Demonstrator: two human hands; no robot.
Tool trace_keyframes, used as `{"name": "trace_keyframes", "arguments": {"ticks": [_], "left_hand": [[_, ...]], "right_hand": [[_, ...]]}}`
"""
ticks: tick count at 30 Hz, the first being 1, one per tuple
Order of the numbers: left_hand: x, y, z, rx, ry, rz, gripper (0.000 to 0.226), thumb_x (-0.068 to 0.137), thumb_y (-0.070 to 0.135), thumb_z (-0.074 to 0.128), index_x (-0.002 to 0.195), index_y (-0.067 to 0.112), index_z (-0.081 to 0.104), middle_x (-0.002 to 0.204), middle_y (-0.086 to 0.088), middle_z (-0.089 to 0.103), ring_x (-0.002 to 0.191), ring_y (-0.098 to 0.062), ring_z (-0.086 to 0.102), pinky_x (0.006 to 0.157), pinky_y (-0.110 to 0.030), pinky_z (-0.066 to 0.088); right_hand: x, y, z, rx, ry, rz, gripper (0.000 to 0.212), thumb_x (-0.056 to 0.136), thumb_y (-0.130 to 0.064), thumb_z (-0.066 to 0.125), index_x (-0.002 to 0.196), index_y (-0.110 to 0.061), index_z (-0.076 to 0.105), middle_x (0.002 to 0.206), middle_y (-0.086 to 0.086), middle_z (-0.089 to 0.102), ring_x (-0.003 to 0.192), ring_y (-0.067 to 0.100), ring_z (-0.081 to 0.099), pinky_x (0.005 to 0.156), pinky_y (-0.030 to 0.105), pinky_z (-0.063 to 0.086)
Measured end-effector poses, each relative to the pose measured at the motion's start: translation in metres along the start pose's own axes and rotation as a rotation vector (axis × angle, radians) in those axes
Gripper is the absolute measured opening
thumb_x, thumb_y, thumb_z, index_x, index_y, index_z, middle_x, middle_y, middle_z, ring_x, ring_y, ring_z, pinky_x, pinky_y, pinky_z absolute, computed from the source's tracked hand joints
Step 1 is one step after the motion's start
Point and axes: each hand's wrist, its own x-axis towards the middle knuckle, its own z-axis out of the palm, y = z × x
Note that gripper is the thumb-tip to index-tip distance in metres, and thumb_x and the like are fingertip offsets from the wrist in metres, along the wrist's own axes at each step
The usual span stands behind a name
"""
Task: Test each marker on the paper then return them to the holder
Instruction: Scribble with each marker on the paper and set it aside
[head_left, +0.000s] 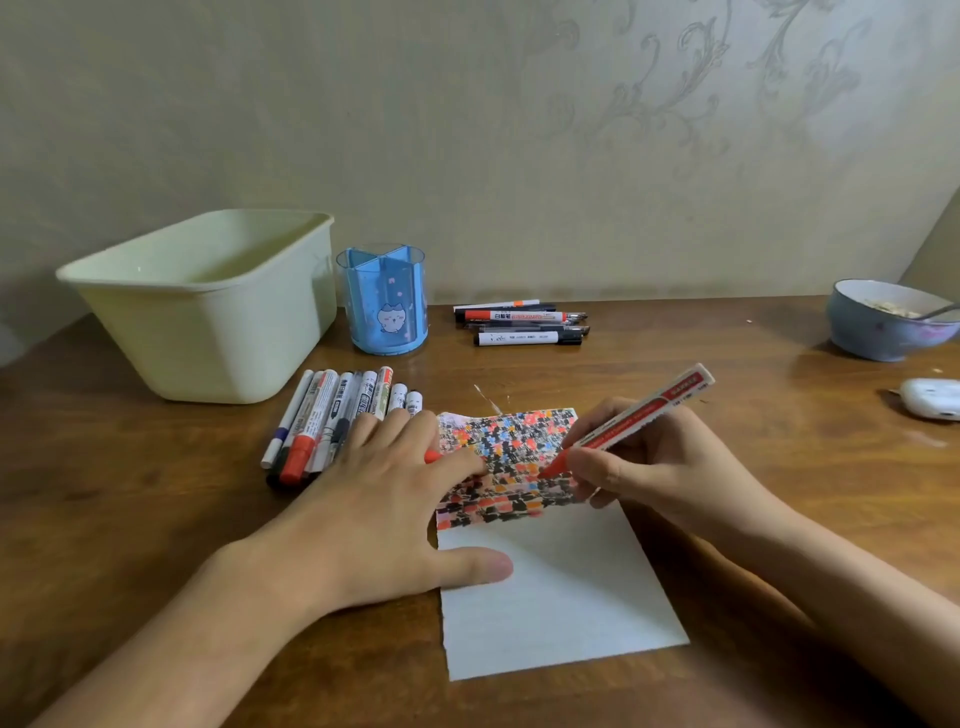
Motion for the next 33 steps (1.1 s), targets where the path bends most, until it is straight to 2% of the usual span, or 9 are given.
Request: {"name": "trace_keyframes", "arguments": {"ticks": [5,9,20,26,29,33], "left_hand": [[0.0,0.003,0.0,0.002,0.017,-0.039,0.094,0.065,0.098,0.025,0.145,0.048,0.021,0.109,0.01,0.02,0.099,-0.01,0.014,0.094,-0.031,0.022],[0.0,0.004,0.0,-0.029,-0.007,-0.044,0.092,0.067,0.097,0.027,0.146,0.049,0.018,0.114,0.011,0.02,0.108,-0.01,0.017,0.102,-0.034,0.021],[0.001,0.004,0.0,-0.04,-0.041,-0.05,0.093,0.065,0.097,0.027,0.145,0.05,0.018,0.131,0.011,0.022,0.122,-0.013,0.018,0.108,-0.037,0.021],[0.001,0.003,0.001,-0.051,-0.027,-0.044,0.091,0.065,0.097,0.028,0.144,0.05,0.019,0.13,0.01,0.023,0.121,-0.013,0.017,0.106,-0.037,0.02],[0.001,0.002,0.002,-0.044,-0.009,-0.035,0.09,0.066,0.097,0.027,0.142,0.05,0.02,0.121,0.011,0.023,0.112,-0.012,0.018,0.101,-0.035,0.021],[0.0,0.002,0.002,-0.04,-0.003,-0.03,0.089,0.067,0.097,0.028,0.142,0.05,0.022,0.117,0.01,0.022,0.11,-0.012,0.019,0.102,-0.035,0.022]], "right_hand": [[-0.002,0.004,0.005,-0.093,-0.013,-0.042,0.022,0.083,-0.032,0.073,0.097,-0.015,0.071,0.086,0.002,0.076,0.074,0.019,0.075,0.065,0.034,0.061],[-0.001,0.007,0.009,-0.115,0.0,-0.021,0.011,0.087,-0.025,0.073,0.093,-0.017,0.071,0.081,0.004,0.076,0.071,0.02,0.074,0.064,0.037,0.061],[-0.001,0.009,0.01,-0.145,0.019,0.001,0.009,0.087,-0.021,0.071,0.091,-0.013,0.07,0.074,-0.004,0.073,0.065,0.018,0.073,0.061,0.03,0.06],[0.0,0.01,0.01,-0.149,0.004,-0.008,0.008,0.087,-0.021,0.071,0.091,-0.014,0.07,0.075,-0.005,0.074,0.066,0.018,0.073,0.061,0.029,0.059],[0.0,0.009,0.011,-0.157,0.002,-0.018,0.008,0.087,-0.021,0.071,0.092,-0.014,0.07,0.076,-0.007,0.074,0.067,0.018,0.073,0.061,0.029,0.06],[-0.002,0.007,0.011,-0.178,-0.005,-0.032,0.004,0.087,-0.018,0.072,0.089,-0.015,0.071,0.078,-0.005,0.075,0.067,0.016,0.073,0.062,0.031,0.062]]}}
